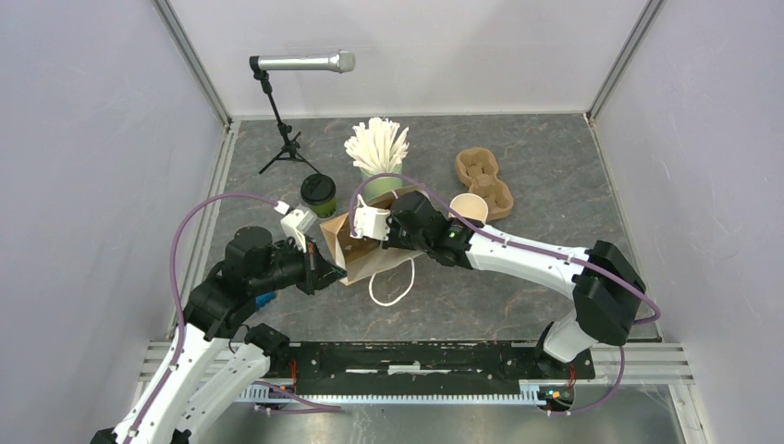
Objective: Pack the takeout coffee
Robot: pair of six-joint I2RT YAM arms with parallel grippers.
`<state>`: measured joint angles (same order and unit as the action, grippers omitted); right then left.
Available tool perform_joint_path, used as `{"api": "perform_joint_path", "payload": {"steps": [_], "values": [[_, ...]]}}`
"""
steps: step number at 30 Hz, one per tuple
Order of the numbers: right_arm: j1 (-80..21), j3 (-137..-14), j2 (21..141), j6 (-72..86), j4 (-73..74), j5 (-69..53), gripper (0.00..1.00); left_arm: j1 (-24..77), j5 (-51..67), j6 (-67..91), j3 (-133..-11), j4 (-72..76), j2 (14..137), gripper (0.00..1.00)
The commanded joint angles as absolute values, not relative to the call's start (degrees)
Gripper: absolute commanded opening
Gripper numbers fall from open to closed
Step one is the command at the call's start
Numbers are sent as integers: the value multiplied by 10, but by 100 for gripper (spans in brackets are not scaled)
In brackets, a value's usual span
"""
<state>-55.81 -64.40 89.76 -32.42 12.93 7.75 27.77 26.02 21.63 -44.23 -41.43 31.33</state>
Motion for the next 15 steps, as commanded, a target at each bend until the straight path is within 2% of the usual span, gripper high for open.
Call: {"api": "perform_joint_path", "payload": {"steps": [1,15], "values": [[-554,-647,911,-303,120,74,34,279,279,234,-450,-404,306,2],[-554,-634,916,-292,113,94,34,280,277,241,-445,-400,304,2]]}}
